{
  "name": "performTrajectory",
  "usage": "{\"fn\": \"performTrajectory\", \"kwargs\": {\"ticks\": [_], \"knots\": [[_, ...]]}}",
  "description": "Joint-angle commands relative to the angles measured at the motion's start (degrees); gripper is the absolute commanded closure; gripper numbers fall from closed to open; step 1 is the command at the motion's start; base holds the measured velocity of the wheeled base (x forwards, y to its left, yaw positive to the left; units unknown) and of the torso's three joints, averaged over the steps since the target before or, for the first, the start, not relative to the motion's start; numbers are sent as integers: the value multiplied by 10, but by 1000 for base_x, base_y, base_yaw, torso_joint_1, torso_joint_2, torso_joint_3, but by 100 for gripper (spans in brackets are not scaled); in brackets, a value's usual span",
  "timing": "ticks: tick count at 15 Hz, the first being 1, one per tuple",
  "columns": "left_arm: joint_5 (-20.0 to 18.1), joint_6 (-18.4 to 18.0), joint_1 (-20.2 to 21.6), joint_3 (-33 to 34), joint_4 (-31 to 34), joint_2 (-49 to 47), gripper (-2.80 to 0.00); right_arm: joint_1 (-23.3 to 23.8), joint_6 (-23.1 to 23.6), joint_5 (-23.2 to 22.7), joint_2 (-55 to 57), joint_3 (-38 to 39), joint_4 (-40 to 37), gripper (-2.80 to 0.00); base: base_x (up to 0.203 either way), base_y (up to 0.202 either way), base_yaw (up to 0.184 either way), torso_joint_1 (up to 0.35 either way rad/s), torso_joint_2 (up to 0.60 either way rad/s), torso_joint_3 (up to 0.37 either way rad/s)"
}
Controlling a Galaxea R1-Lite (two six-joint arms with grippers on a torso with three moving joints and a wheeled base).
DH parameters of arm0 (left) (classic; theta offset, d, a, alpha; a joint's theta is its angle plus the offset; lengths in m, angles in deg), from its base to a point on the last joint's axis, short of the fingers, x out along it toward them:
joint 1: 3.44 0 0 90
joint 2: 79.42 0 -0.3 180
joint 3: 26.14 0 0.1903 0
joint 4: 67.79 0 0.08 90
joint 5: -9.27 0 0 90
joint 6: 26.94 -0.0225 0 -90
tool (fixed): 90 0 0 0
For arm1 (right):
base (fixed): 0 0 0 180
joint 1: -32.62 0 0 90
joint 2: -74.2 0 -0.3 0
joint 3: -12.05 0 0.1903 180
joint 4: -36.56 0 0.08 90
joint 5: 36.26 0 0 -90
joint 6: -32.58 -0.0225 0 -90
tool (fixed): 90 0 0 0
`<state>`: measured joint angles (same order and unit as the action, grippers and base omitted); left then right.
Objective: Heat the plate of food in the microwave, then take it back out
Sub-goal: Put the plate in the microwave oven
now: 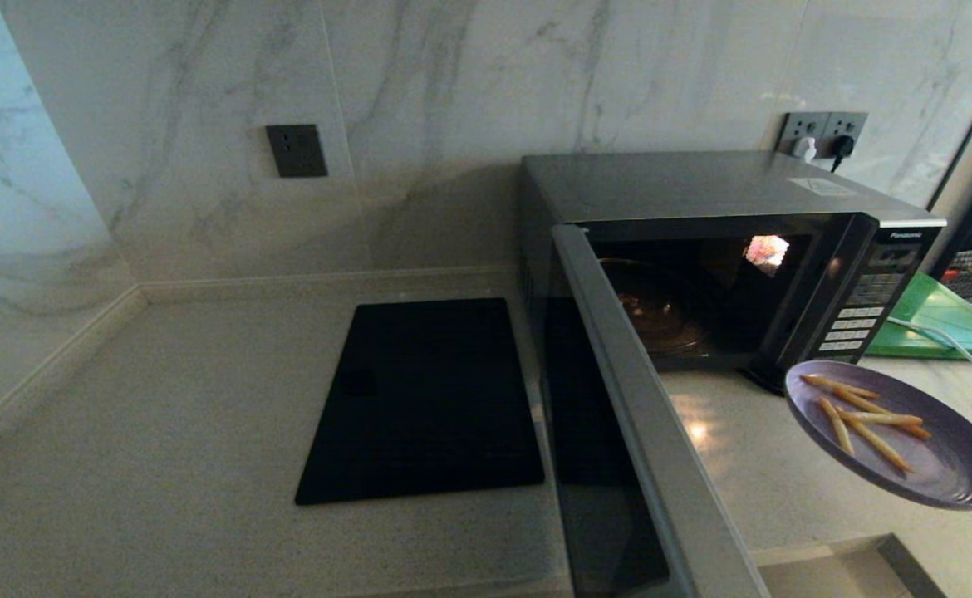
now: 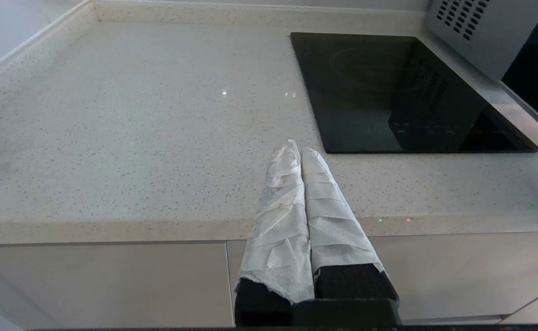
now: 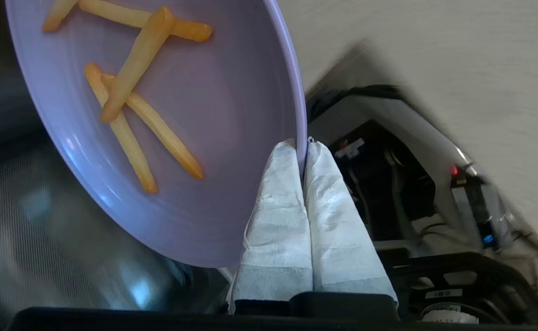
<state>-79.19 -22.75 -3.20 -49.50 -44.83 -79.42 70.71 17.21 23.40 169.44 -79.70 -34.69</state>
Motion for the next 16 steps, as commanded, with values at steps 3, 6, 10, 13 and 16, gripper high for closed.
{"fn": "performTrajectory", "kwargs": {"ticks": [3, 6, 10, 13, 16], "knots": [[0, 0, 0, 0, 0, -1, 0, -100, 6, -10, 17, -56, -25, 0, 0, 0, 0, 0, 0, 0], [0, 0, 0, 0, 0, -1, 0, -208, -156, 44, 30, -105, -14, 0, 0, 0, 0, 0, 0, 0], [0, 0, 0, 0, 0, -1, 0, -381, -429, 263, 64, -151, 71, 0, 0, 0, 0, 0, 0, 0], [0, 0, 0, 0, 0, -1, 0, -448, -527, 381, 123, -213, 124, 0, 0, 0, 0, 0, 0, 0], [0, 0, 0, 0, 0, -1, 0, -459, -566, 426, 180, -261, 131, 0, 0, 0, 0, 0, 0, 0]]}}
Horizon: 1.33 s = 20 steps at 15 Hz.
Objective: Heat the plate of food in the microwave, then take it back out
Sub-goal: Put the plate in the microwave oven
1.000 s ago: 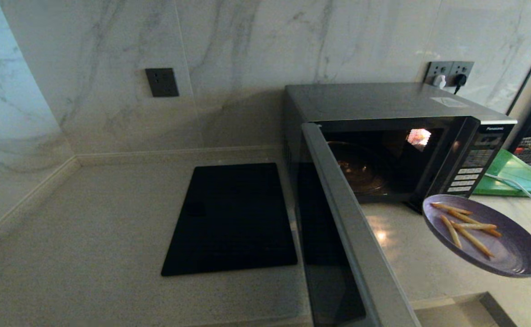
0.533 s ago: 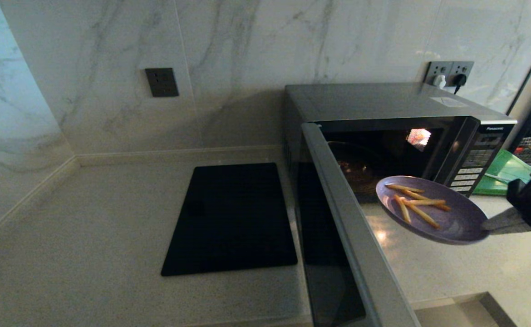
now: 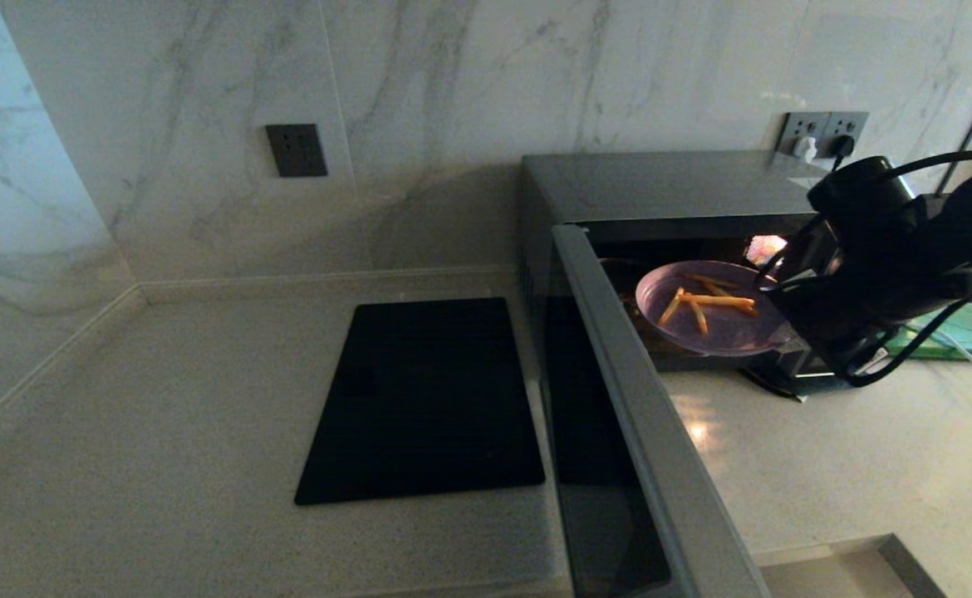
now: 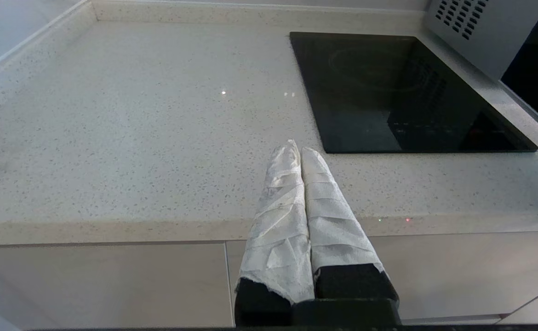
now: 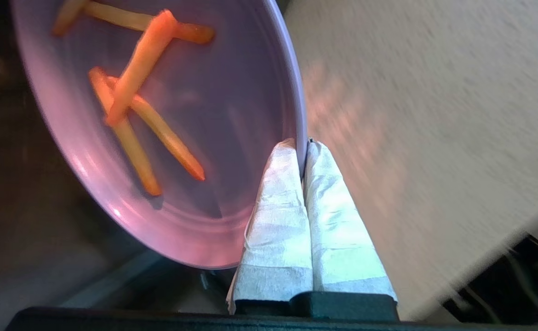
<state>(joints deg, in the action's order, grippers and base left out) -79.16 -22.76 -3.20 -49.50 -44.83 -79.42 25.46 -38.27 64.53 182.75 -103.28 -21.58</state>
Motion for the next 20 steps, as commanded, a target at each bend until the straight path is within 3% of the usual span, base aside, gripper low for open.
{"fn": "performTrajectory", "kwargs": {"ticks": [1, 6, 9, 12, 20], "knots": [[0, 0, 0, 0, 0, -1, 0, -7, -15, 22, 64, -43, 0, 0, 0, 0, 0, 0, 0, 0], [0, 0, 0, 0, 0, -1, 0, -7, -31, 19, 120, -122, 2, 0, 0, 0, 0, 0, 0, 0], [0, 0, 0, 0, 0, -1, 0, -8, -30, -54, 135, -142, 1, 0, 0, 0, 0, 0, 0, 0], [0, 0, 0, 0, 0, -1, 0, -7, -30, -86, 149, -118, 0, 0, 0, 0, 0, 0, 0, 0], [0, 0, 0, 0, 0, -1, 0, 2, -20, -95, 173, -137, 1, 0, 0, 0, 0, 0, 0, 0]]}}
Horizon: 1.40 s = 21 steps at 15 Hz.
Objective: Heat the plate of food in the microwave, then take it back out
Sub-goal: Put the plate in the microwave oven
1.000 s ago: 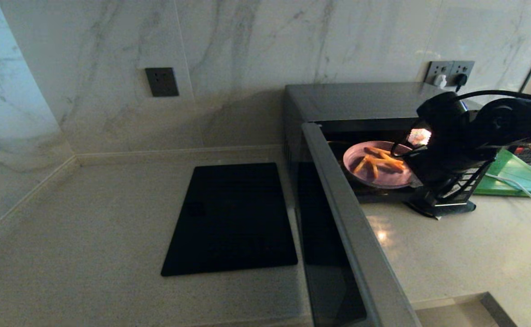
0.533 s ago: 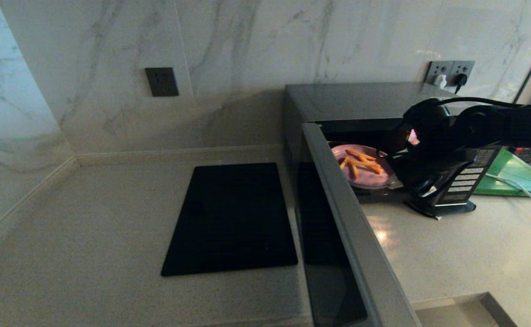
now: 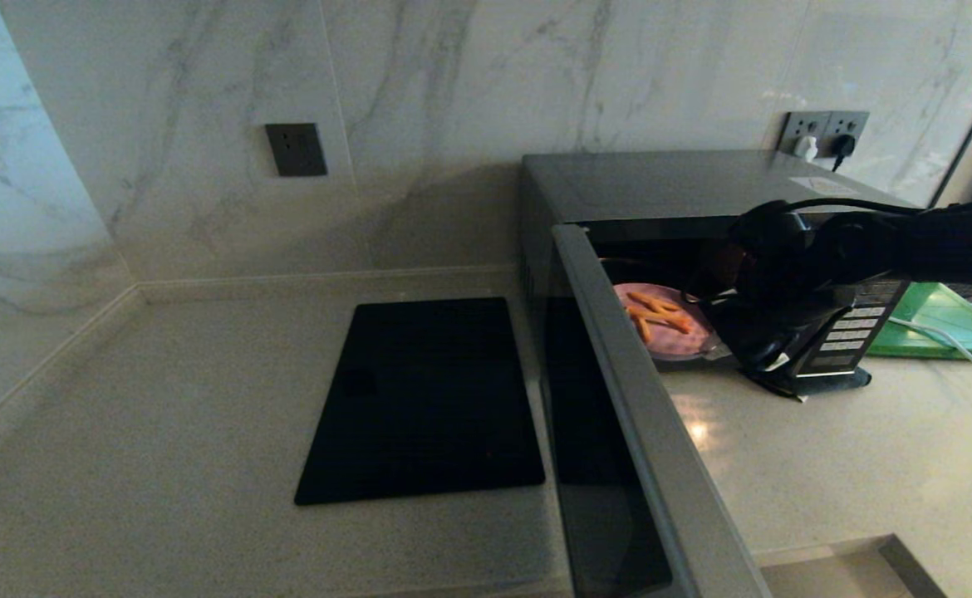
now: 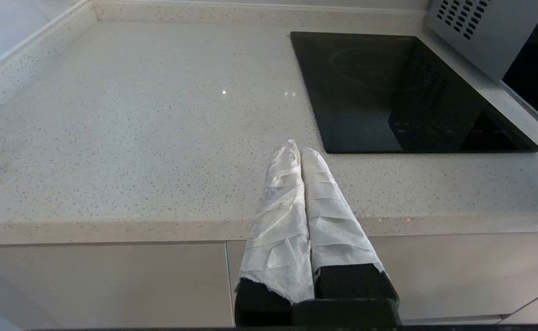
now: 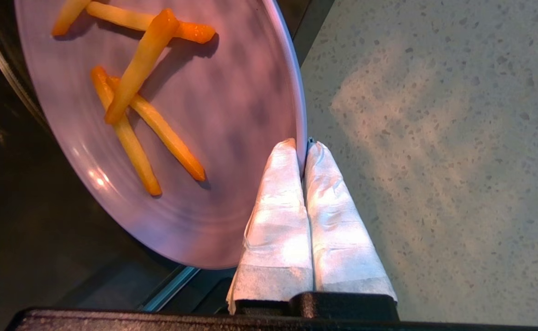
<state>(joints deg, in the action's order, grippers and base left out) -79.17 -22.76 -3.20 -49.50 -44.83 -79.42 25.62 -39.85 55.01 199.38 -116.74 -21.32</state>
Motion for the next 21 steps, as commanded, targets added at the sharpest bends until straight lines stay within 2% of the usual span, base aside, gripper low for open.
{"fn": "performTrajectory", "kwargs": {"ticks": [1, 13, 14, 21], "knots": [[0, 0, 0, 0, 0, -1, 0, 0, -4, 1, 10, -5, -2, 0, 0, 0, 0, 0, 0, 0], [0, 0, 0, 0, 0, -1, 0, 4, 16, 1, 30, -27, -2, 0, 0, 0, 0, 0, 0, 0], [0, 0, 0, 0, 0, -1, 0, 4, 17, 1, 29, -27, -2, -280, 0, 0, 0, 0, 0, 0], [0, 0, 0, 0, 0, -1, 0, 10, 16, 0, 7, -25, -2, -280, 0, 0, 0, 0, 0, 0]]}}
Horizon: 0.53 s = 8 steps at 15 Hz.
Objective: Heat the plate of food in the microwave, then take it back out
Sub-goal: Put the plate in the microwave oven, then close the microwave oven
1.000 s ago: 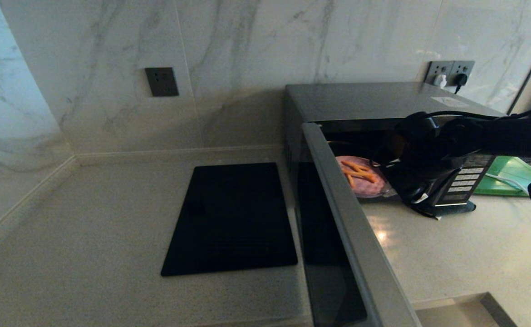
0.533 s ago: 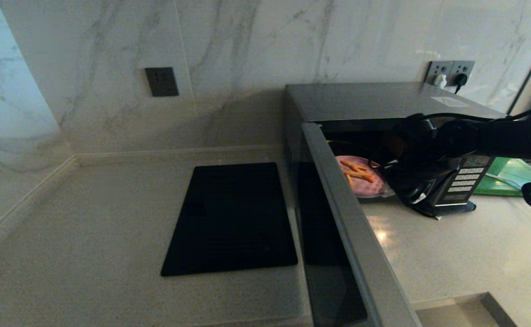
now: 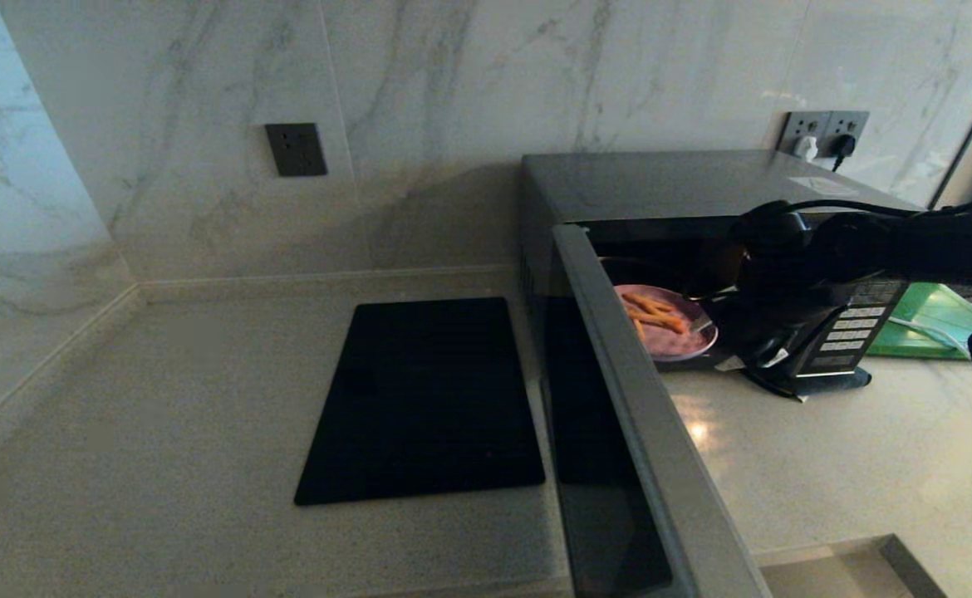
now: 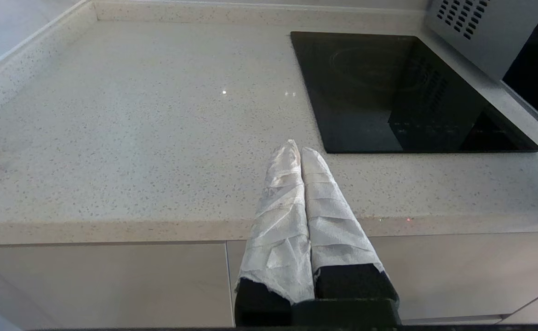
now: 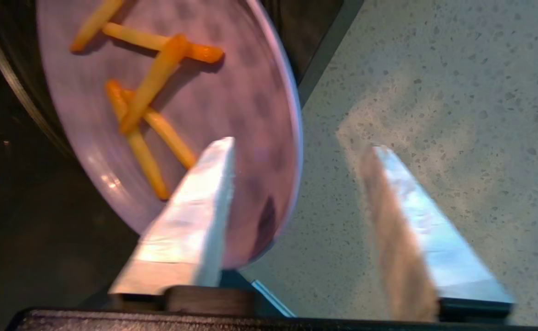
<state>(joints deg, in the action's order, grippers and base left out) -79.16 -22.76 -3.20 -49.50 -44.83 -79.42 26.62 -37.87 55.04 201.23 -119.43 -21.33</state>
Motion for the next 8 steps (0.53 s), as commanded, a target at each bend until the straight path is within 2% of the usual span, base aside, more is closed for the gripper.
{"fn": "performTrajectory", "kwargs": {"ticks": [1, 5, 8], "knots": [[0, 0, 0, 0, 0, -1, 0, 1, -4, 0, -22, 3, -2, -280, 0, 0, 0, 0, 0, 0], [0, 0, 0, 0, 0, -1, 0, 17, 4, 2, -116, 41, -31, -280, 0, 0, 0, 0, 0, 0], [0, 0, 0, 0, 0, -1, 0, 41, 56, 3, -219, 98, -75, -280, 0, 0, 0, 0, 0, 0]]}}
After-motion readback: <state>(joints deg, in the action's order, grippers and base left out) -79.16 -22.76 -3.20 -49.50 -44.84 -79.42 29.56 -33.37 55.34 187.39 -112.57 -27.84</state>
